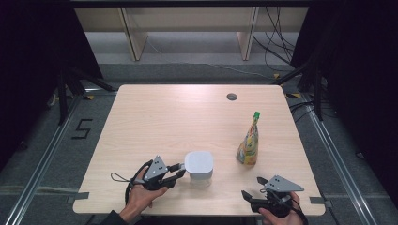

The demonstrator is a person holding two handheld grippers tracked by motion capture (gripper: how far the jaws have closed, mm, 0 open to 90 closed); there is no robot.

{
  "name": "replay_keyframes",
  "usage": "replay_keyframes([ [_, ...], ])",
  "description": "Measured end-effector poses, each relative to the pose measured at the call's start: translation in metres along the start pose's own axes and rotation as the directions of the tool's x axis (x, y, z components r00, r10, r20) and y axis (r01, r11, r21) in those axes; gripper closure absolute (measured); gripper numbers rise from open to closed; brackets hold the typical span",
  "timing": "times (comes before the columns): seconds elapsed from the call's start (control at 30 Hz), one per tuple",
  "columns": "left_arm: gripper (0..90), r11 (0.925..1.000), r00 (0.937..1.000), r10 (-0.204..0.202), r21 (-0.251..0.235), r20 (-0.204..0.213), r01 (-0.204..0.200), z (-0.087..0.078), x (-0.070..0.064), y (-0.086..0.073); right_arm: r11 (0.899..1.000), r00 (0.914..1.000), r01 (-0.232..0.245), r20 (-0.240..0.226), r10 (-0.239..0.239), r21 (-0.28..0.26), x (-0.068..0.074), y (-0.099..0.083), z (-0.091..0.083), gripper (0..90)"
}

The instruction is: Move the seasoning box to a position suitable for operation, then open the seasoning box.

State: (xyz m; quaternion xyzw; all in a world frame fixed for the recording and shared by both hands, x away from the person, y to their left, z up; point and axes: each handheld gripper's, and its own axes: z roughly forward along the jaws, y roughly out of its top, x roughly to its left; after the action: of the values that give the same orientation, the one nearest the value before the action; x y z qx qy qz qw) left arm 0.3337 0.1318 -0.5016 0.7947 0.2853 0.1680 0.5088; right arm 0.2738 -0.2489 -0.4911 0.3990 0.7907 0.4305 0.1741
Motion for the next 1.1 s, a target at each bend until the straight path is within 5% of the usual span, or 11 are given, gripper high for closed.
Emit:
replay_keyframes([
  [0.1, 69.1, 0.9998, 0.9996, 0.019, 0.000, 0.019, -0.019, 0.000, -0.001, 0.001, 1.000, 0.9999, 0.013, 0.004, -0.013, 0.000, 0.000, 0.000, 0.000, 23.5],
  [0.37, 68.0, 0.9998, 0.9991, -0.013, 0.014, 0.041, 0.012, 0.000, 0.000, 0.002, 1.000, 0.9999, 0.000, -0.015, 0.000, 0.013, 0.001, 0.000, -0.001, 24.9],
  [0.43, 62.9, 0.9984, 0.9976, -0.053, 0.025, 0.046, 0.051, -0.002, 0.000, 0.002, 1.000, 0.9998, 0.003, -0.019, -0.003, 0.013, 0.001, 0.000, -0.001, 25.0],
  [0.5, 58.8, 0.9984, 0.9984, -0.041, 0.039, 0.040, 0.040, -0.003, 0.000, 0.003, 1.000, 0.9998, -0.003, -0.022, 0.003, 0.012, 0.001, 0.000, -0.001, 25.0],
  [0.53, 43.7, 0.9984, 0.9988, -0.032, 0.049, 0.037, 0.030, -0.005, 0.002, 0.003, 1.000, 0.9999, 0.010, -0.009, -0.010, 0.001, -0.001, 0.000, -0.001, 25.0],
  [0.67, 32.0, 0.9975, 0.9981, -0.051, 0.051, 0.035, 0.049, -0.011, -0.005, 0.005, 1.000, 0.9998, 0.011, -0.013, -0.011, -0.002, 0.000, -0.001, -0.001, 25.0],
  [0.8, 27.6, 0.9984, 0.9992, -0.013, 0.055, 0.037, 0.011, -0.017, -0.010, 0.009, 1.000, 0.9999, 0.000, -0.017, 0.001, 0.013, 0.001, 0.000, -0.002, 25.0],
  [1.03, 24.1, 0.9969, 0.9963, -0.063, 0.051, 0.059, 0.060, -0.028, -0.013, 0.019, 1.000, 0.9998, 0.018, -0.009, -0.018, 0.018, 0.000, 0.000, -0.001, 24.9],
  [1.1, 24.5, 0.9989, 0.9973, -0.030, 0.038, 0.067, 0.027, -0.031, -0.012, 0.023, 0.999, 0.9997, -0.016, -0.018, 0.016, 0.028, 0.003, -0.001, -0.002, 25.0],
])
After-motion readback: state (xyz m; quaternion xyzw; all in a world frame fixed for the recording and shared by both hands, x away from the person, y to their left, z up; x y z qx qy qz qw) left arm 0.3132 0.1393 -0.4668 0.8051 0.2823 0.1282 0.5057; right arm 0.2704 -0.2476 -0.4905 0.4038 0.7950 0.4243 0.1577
